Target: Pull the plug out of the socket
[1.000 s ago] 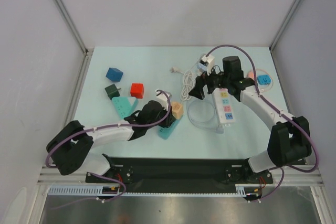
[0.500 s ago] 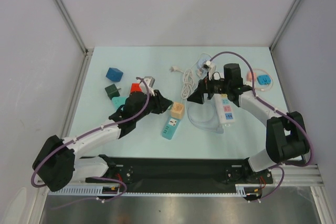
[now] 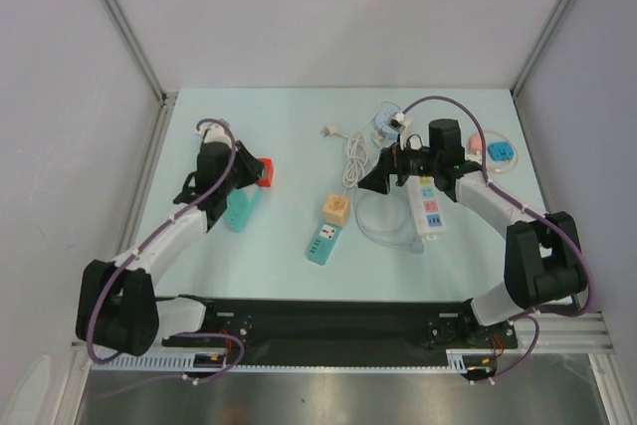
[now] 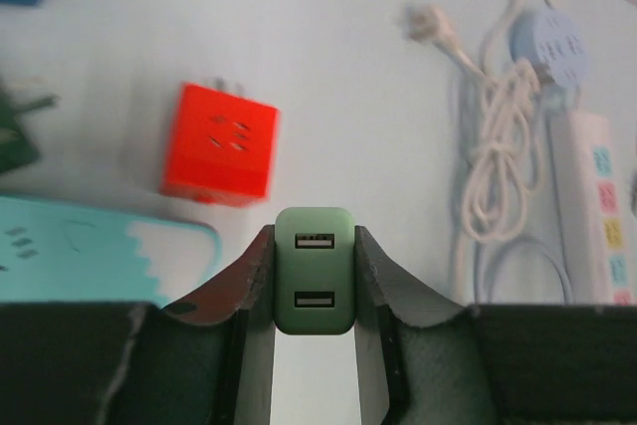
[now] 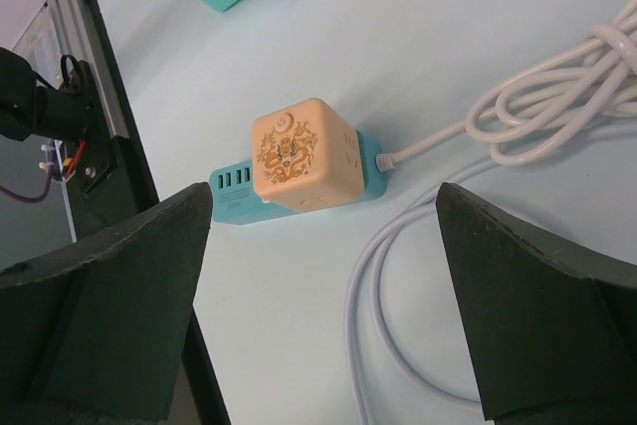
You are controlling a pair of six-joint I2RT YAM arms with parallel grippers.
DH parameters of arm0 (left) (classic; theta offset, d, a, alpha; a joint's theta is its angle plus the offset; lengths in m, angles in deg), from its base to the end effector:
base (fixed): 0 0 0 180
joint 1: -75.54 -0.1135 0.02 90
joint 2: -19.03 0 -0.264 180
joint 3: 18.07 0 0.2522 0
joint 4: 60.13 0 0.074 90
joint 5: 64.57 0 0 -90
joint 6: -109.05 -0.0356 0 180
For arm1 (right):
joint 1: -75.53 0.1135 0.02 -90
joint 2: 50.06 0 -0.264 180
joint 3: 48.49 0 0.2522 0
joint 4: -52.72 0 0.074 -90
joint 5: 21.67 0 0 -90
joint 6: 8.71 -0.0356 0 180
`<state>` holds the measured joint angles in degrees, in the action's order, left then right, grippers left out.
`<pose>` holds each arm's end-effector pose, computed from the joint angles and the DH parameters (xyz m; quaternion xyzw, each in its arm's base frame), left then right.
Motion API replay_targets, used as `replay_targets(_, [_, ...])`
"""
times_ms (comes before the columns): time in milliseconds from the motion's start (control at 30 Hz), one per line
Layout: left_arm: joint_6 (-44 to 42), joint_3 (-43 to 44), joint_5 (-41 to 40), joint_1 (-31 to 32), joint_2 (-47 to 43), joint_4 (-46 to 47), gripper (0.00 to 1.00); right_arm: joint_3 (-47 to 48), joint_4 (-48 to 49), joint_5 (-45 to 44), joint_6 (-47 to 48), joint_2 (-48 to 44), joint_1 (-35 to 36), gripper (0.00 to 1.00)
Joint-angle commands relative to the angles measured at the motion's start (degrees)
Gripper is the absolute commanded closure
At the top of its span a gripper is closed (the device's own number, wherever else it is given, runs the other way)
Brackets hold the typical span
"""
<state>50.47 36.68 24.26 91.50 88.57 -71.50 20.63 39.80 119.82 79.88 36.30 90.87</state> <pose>0.2597 -0.0735 0.2481 -0.1195 0.8403 -0.2045 0.4876 0.3082 0.1134 0.2539 -0.3097 0.7487 0.4379 0.3897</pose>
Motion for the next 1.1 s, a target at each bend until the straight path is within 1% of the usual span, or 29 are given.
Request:
replay_targets(0, [-1.01,6.64,-0.59,-5.41,4.79,-1.34,1.00,1.34,0.39,-0.33,0.97,-0.59,-0.30,0.00])
replay_targets(100, [-1.27,10.94,-1.47,-8.58,9.20,-1.95,1.00,1.34,0.39,-0.24,0.97,-0.32,-0.22,0.00])
replay_targets(133, [-1.45,13.21,-1.38,-9.80,12.69,-1.95,1.00,1.34,0.30,-0.16,1.23,-0.24,-0.30,0.00])
replay_targets(167, [-1.54,14.45,-1.64,-10.34,14.29,-1.95,1.00,1.42,0.13,-0.24,1.23,-0.23,-0.30,0.00])
replay_targets(233, [-1.97,18.40,-1.47,-11.56,19.73,-4.41,1.00,1.51,-0.14,-0.24,1.23,-0.06,-0.39,0.00])
replay_targets(300, [-2.85,21.39,-1.47,-12.01,23.52,-5.64,1.00,1.60,-0.31,-0.07,1.32,0.03,-0.30,0.00])
replay_targets(333, [-3.29,24.28,-1.55,-12.01,27.02,-6.34,1.00,1.60,-0.40,-0.24,1.23,0.20,-0.39,0.00])
replay_targets(433, [-4.52,29.12,-2.52,-12.01,31.70,-9.59,0.99,1.95,-0.58,-0.33,2.73,0.56,-0.30,0.00])
replay_targets(500, [-5.22,30.63,-2.70,-12.10,35.13,-11.35,0.98,2.13,-0.67,-0.51,3.16,0.91,-0.39,0.00])
replay_targets(533, [-5.23,31.60,-2.78,-12.10,35.92,-11.97,0.91,2.21,-2.23,-0.59,3.34,0.99,-0.39,0.00])
replay_targets(600, [-5.14,32.30,-2.61,-12.19,37.77,-12.85,0.81,2.30,-2.42,-0.60,3.61,1.43,-0.30,0.00])
replay_targets(633, [-5.05,32.66,-2.52,-12.19,38.12,-13.37,0.70,2.48,-2.68,-0.60,3.69,1.44,-0.39,0.00])
replay_targets(667, [-5.05,32.92,-2.52,-12.19,38.65,-13.64,0.63,2.57,-2.77,-0.60,3.78,1.61,-0.30,0.01])
replay_targets(700, [-5.05,33.18,-2.44,-12.27,39.35,-13.99,0.52,2.65,-2.86,-0.60,3.87,1.70,-0.39,0.00])
replay_targets(800, [-5.49,34.33,-2.43,-12.54,40.50,-15.75,0.35,2.83,-3.56,-0.77,4.48,1.61,-0.39,0.00])
replay_targets(833, [-5.58,34.50,-2.61,-12.71,40.24,-16.36,0.28,2.92,-3.65,-0.68,4.75,1.52,-0.39,0.00])
replay_targets(900, [-6.28,34.24,-2.78,-12.71,38.32,-16.46,0.21,3.01,-3.92,-0.77,5.10,1.00,-0.39,0.00])
replay_targets(1000, [-8.47,32.75,-1.91,-12.63,34.45,-15.40,0.18,3.01,-4.53,-1.39,6.42,0.30,-0.39,0.00])
replay_targets(1067, [-10.49,31.17,-1.03,-12.36,29.44,-14.88,0.16,3.09,-5.50,-1.21,8.34,-0.15,-0.48,0.00])
